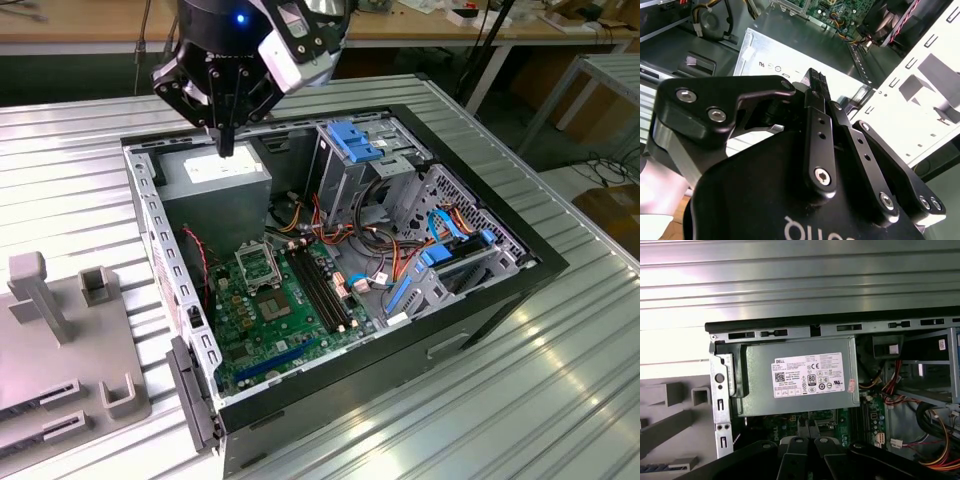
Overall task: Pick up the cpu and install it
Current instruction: 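Reach for the cpu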
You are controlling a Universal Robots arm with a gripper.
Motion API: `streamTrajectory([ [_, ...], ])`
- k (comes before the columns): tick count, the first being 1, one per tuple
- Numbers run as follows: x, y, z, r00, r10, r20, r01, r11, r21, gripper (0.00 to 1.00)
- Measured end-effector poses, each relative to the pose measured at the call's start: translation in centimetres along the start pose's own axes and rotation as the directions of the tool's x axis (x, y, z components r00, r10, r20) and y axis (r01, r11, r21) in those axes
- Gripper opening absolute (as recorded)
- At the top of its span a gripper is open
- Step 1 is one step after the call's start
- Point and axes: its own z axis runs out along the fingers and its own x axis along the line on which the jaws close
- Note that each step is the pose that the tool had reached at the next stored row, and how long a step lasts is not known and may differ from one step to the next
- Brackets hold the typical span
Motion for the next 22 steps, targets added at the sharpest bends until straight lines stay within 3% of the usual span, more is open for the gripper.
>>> streamTrajectory([
  [22,1.1,-0.08,0.05,1.0,0.0,-0.0001,0.0,1.0,0.0,0.11],
])
